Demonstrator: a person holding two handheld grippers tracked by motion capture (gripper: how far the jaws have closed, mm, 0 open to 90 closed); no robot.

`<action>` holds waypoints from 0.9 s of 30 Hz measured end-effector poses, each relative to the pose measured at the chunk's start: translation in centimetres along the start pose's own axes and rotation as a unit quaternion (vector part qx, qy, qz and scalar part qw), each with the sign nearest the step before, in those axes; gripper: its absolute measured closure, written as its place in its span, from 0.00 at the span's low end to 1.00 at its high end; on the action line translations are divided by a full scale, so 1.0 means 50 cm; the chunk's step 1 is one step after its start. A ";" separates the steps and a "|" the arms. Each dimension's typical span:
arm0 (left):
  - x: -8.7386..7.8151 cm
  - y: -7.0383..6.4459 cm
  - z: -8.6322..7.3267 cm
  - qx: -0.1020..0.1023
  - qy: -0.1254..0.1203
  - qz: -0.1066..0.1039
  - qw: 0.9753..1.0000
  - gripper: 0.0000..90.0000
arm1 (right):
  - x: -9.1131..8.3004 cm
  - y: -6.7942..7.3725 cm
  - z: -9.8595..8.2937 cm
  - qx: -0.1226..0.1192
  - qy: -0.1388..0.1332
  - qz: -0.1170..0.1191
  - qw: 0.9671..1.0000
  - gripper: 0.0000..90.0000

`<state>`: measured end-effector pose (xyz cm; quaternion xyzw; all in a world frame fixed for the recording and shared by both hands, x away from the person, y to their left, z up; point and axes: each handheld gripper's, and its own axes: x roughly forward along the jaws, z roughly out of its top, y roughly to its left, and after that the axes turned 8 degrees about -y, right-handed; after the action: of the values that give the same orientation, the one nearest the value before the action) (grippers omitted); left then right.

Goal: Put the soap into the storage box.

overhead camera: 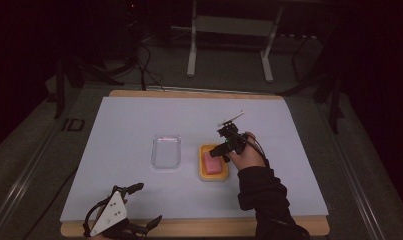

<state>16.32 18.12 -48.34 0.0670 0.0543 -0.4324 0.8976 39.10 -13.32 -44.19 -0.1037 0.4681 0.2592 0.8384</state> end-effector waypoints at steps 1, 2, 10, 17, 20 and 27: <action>0.000 0.000 0.000 0.000 0.000 0.000 1.000 0.01 | -0.004 -0.005 -0.003 0.001 -0.001 0.000 1.000 0.14; 0.000 0.000 0.000 -0.001 0.000 0.000 1.000 0.01 | -0.009 -0.011 -0.005 0.000 -0.003 0.001 1.000 0.14; 0.002 0.001 -0.002 0.001 0.004 0.001 1.000 0.01 | -0.052 -0.064 -0.043 0.006 -0.020 -0.001 1.000 0.15; 0.003 0.000 -0.002 0.000 0.005 0.002 1.000 0.01 | -0.075 -0.104 -0.086 0.011 -0.035 -0.005 0.999 0.15; 0.003 0.000 -0.003 0.000 0.006 0.004 1.000 0.01 | -0.084 -0.114 -0.106 0.009 -0.054 -0.006 0.998 0.15; 0.003 0.000 -0.003 0.000 0.006 0.003 1.000 0.01 | -0.105 -0.142 -0.157 0.002 -0.088 -0.010 0.996 0.15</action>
<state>16.42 18.03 -48.50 0.0695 0.0596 -0.4296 0.8983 34.89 -24.34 -44.50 -0.0836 0.3916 0.2586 0.8791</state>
